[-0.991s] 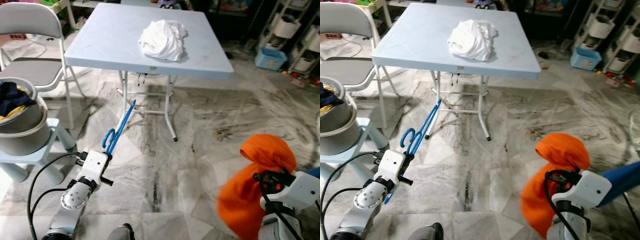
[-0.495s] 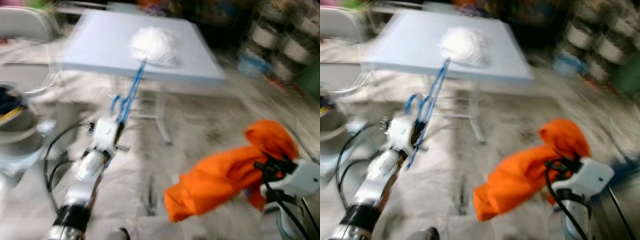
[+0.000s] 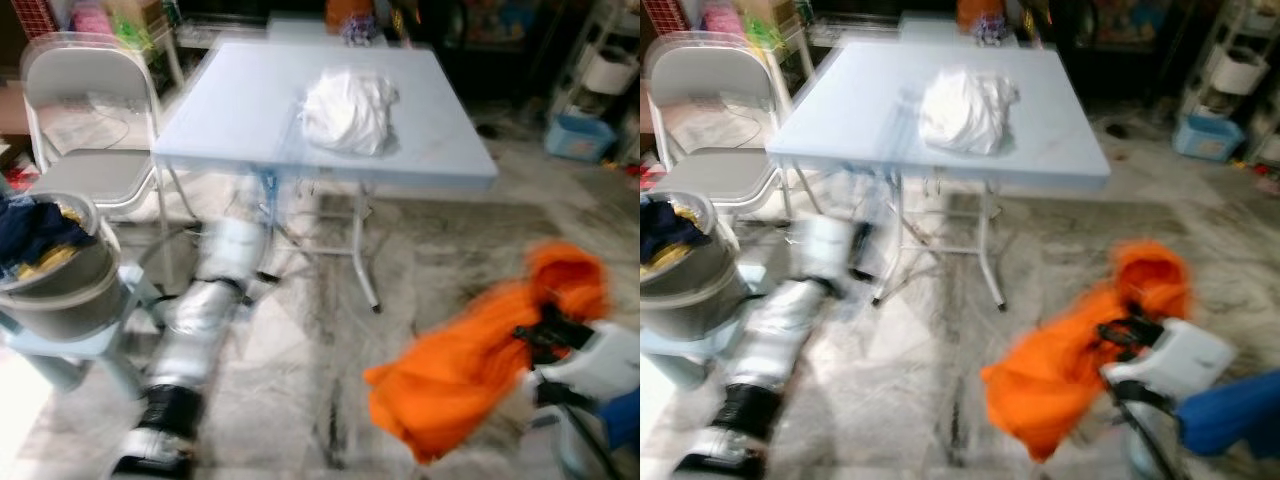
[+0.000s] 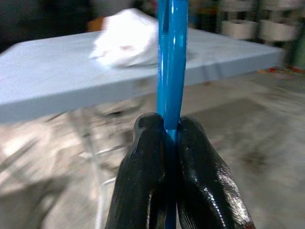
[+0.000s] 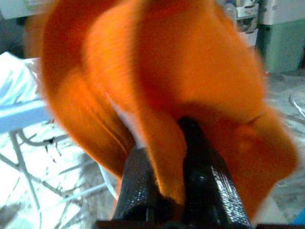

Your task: Hang hanger

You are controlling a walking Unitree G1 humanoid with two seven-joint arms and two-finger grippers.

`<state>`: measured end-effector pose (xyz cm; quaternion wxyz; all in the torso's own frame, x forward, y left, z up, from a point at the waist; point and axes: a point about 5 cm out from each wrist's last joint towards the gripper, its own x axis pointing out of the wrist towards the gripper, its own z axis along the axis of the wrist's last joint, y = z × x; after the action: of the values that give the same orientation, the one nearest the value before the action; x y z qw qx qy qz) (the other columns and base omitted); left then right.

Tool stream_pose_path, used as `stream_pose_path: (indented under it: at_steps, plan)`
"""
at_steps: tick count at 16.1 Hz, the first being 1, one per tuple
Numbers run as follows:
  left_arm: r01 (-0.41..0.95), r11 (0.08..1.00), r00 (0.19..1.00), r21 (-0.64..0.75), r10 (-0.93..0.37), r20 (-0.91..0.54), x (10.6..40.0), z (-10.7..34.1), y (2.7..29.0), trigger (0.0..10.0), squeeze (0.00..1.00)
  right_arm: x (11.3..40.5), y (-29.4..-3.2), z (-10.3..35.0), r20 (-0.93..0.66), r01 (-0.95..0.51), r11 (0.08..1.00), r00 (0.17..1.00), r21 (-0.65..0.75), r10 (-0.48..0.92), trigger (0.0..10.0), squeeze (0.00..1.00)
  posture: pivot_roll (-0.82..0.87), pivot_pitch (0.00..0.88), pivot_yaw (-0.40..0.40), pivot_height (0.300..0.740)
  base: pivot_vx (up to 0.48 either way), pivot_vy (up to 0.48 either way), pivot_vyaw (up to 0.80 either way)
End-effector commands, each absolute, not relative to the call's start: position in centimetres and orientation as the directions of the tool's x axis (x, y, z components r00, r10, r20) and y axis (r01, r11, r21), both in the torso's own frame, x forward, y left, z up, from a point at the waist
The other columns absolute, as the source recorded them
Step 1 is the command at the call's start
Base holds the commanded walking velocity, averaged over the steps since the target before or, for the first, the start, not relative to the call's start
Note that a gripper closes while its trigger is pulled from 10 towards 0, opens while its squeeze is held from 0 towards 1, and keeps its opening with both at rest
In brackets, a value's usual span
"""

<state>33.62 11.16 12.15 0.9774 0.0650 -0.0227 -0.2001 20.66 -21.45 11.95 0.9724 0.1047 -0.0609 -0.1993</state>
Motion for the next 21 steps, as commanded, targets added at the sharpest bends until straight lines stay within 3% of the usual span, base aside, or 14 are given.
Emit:
stream_pose_path:
  at_steps: [1,4,12,21]
  plan:
    - [0.363,0.919,0.929,0.152,-0.37,0.021,33.9,12.6,12.3,10.0,0.0,20.9,-21.2,13.2,0.139,0.36,0.903,0.907,0.237,-0.398,0.0,0.0,0.16,0.069,-0.046,0.74,0.439,0.0,0.0]
    - [0.39,0.909,0.919,0.146,-0.393,-0.002,34.0,12.3,11.6,10.0,0.0,20.9,-21.3,13.2,0.144,0.369,0.899,0.902,0.235,-0.408,0.0,0.0,0.16,0.055,-0.038,0.74,0.282,0.0,0.0]
    - [0.531,0.828,0.846,0.178,-0.531,-0.055,35.7,13.4,8.1,10.0,0.0,20.8,-20.9,12.1,0.135,0.45,0.834,0.85,0.319,-0.51,0.0,0.0,0.12,0.021,0.087,0.74,0.0,0.0,0.0]
    - [0.426,0.895,0.904,0.13,-0.425,-0.035,35.2,12.0,9.7,10.0,0.0,21.5,-22.0,12.6,0.163,0.414,0.867,0.869,0.277,-0.467,0.0,0.0,0.15,0.035,0.001,0.74,0.0,0.0,0.0]
